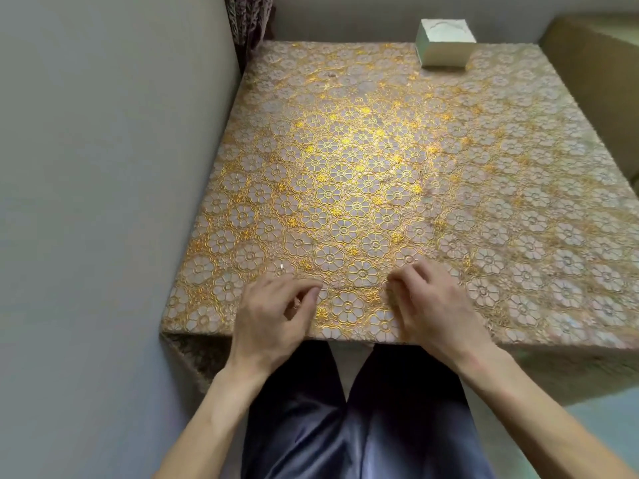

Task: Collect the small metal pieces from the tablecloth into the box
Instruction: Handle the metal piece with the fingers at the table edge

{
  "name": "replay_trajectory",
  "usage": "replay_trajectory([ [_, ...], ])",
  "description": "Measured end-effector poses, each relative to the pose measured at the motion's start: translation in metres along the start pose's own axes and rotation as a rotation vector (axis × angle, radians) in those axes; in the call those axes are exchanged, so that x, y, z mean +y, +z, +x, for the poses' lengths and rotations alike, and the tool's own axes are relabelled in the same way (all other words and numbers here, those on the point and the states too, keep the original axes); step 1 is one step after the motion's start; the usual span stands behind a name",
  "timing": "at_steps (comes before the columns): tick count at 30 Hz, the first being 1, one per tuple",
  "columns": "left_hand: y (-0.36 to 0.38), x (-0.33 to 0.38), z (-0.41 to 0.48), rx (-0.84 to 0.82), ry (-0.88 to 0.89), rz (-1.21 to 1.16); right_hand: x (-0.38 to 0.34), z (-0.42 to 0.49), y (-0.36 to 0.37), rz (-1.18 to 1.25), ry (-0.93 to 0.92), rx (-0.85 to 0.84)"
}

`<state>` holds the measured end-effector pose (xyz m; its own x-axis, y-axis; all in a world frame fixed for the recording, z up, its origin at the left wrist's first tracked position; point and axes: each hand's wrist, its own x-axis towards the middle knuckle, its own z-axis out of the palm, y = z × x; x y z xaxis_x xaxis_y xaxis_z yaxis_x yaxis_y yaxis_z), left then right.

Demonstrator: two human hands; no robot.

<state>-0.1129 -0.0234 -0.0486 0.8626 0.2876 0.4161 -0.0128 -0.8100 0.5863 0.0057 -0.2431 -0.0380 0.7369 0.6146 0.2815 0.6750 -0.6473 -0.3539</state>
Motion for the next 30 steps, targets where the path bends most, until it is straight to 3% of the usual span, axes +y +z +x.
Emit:
replay_trajectory([
  [6, 0.004, 0.0, -0.016, 0.064, 0.035, 0.051, 0.004, -0.014, 0.008, 0.001, 0.024, 0.123],
  [12, 0.003, 0.008, -0.031, 0.064, 0.012, 0.041, -0.021, -0.031, 0.003, 0.101, 0.092, 0.135],
  [14, 0.003, 0.011, -0.036, 0.068, 0.003, 0.043, -0.043, -0.037, -0.006, 0.286, 0.245, 0.042],
  [18, 0.002, 0.017, -0.046, 0.08, -0.037, 0.031, -0.07, -0.043, -0.004, 0.817, 0.674, -0.339],
  [21, 0.001, 0.017, -0.052, 0.069, -0.03, -0.005, -0.076, -0.042, 0.0, 1.12, 0.902, -0.349],
  [30, -0.004, 0.021, -0.064, 0.043, -0.019, -0.048, -0.088, -0.048, 0.004, 1.27, 1.033, -0.456],
])
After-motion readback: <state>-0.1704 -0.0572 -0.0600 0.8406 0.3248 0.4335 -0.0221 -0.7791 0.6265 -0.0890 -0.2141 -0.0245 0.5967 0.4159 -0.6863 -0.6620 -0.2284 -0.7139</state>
